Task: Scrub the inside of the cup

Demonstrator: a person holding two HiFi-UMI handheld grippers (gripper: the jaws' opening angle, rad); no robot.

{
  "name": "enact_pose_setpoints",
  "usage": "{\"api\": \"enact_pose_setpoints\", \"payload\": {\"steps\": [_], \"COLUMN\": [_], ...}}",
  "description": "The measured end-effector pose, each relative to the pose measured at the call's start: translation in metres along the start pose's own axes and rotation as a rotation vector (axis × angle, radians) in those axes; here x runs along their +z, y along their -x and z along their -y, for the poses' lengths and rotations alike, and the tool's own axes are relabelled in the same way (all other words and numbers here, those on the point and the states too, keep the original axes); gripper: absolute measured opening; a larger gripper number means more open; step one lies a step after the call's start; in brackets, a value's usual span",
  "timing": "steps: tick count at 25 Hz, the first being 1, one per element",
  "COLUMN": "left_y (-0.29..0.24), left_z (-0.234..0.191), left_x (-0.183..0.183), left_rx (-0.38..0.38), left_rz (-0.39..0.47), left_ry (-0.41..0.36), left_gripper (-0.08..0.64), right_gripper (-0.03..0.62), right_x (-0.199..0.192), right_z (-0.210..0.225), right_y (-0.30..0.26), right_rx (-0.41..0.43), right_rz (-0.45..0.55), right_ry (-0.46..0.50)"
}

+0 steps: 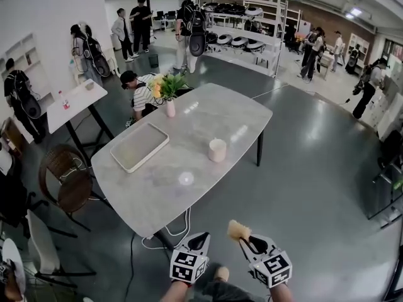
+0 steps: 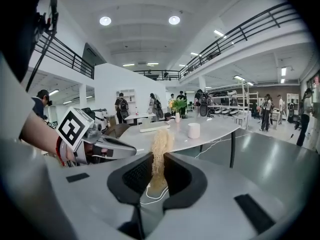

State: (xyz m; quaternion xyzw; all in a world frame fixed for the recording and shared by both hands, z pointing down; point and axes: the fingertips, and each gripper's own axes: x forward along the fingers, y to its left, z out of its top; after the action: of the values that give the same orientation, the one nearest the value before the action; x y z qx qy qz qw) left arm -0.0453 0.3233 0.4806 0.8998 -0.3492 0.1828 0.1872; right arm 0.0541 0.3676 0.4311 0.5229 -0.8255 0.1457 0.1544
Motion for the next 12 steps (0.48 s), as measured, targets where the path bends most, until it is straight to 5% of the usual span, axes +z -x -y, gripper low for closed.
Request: {"api": "enact_pose_setpoints", "payload": {"steps": [12], "left_y": [-0.076], "left_z": [-0.007], "left_x": [0.043], "left_rx": [0.015], "left_rz": [0.014], "left_ry": [-0.007], "left_gripper": [0.014], "right_gripper": [0.060], "right_x": [0.017], "right_z": [0.074], "right_y": [-0.033], "right_rx": [0.015], "right_rz": [0.013], "right_ry": [0.005]}}
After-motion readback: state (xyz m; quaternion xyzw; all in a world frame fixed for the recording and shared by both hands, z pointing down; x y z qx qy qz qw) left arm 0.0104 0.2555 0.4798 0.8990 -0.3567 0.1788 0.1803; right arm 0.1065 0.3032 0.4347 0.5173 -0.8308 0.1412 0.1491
